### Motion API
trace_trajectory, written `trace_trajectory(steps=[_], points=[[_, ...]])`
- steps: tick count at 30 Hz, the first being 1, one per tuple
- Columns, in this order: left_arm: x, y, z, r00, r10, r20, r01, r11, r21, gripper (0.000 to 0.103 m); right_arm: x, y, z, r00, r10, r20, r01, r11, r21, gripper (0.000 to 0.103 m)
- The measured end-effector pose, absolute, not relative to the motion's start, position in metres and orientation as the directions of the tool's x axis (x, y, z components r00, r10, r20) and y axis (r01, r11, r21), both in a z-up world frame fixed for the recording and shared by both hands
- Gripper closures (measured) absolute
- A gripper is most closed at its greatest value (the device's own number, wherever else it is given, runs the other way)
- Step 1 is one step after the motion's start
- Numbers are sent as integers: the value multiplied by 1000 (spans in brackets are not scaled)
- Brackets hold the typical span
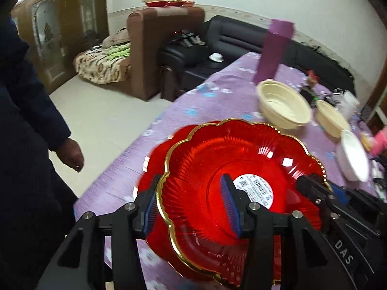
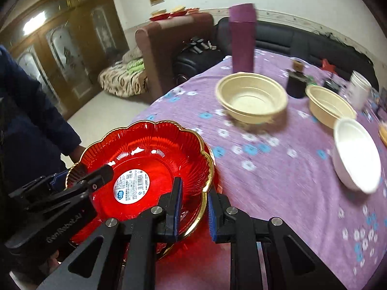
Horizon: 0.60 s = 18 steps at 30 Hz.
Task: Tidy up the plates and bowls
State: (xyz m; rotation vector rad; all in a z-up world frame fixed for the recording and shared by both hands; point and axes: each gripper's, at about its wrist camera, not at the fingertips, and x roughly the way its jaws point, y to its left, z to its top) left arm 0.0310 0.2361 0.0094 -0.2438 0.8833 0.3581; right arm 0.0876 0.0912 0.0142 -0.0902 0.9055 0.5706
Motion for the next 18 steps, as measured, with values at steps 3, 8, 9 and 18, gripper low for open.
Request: trace_trajectory(steps=[3, 8, 9, 18], points=[[36, 244, 2, 564, 230, -793, -410, 912, -27, 57, 94, 109, 8, 485, 404, -775, -511, 850, 124, 82], [40, 243, -4, 556, 243, -795, -391, 920, 8, 54, 96, 118, -1, 502, 365, -784, -508, 858, 74, 80], [40, 241, -4, 556, 244, -795, -389, 921, 11, 52, 95, 118, -2, 510, 359, -782, -504, 861, 67, 80], [23, 250, 3, 571, 222, -791, -418, 907, -47, 38, 92, 113, -7, 542, 344, -767, -480, 876, 53, 40]])
